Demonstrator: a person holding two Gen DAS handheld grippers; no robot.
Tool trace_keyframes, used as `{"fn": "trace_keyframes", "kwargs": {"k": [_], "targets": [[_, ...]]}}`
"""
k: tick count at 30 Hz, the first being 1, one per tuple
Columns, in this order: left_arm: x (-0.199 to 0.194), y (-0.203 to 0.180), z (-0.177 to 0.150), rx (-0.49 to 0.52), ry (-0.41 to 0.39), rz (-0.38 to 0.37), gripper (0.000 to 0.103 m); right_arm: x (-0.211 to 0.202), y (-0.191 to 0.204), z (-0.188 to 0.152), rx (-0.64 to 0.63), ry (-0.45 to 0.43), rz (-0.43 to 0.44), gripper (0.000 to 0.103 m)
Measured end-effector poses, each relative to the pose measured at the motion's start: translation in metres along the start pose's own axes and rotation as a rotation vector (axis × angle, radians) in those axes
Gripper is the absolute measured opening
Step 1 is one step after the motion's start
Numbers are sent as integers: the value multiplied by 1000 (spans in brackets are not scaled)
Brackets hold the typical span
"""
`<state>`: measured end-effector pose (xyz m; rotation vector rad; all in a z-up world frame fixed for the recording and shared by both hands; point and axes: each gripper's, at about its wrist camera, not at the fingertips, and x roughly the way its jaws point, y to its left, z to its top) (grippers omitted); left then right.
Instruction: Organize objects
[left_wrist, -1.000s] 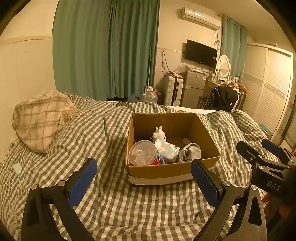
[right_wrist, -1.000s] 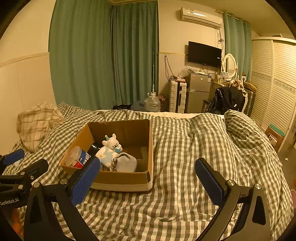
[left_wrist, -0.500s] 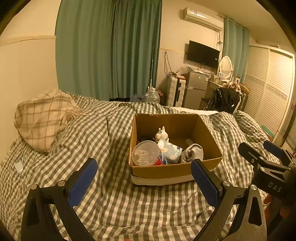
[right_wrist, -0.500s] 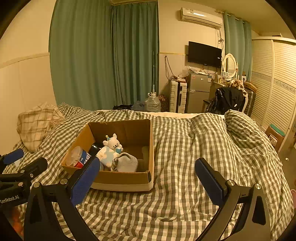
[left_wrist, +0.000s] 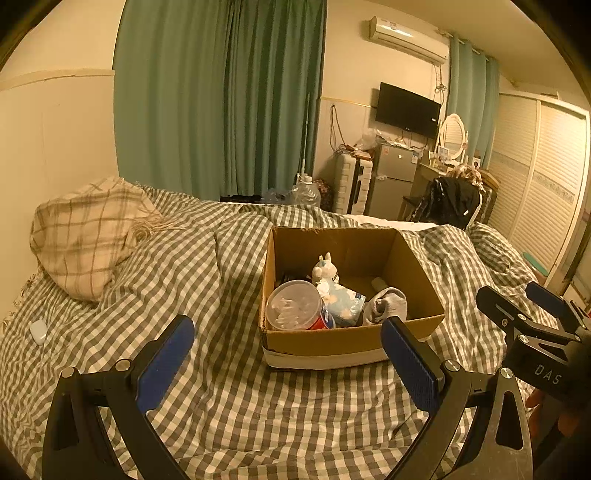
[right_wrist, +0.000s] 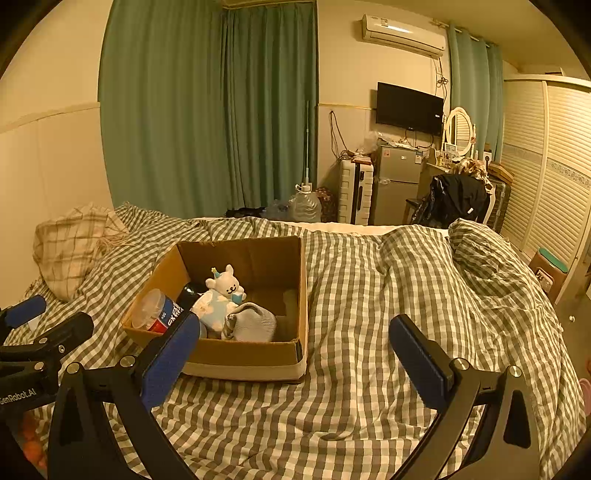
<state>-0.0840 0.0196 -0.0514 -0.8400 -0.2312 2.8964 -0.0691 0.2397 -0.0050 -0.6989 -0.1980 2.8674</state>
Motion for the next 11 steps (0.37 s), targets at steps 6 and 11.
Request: {"fn": "trace_keyframes", "kwargs": {"k": [6, 11], "targets": [[-5, 2, 0, -14, -29, -17, 103, 1, 0, -1, -3, 4, -2, 103], [-5, 3, 0, -18, -28, 4, 103, 2, -1, -2, -5, 8, -5, 103]]}}
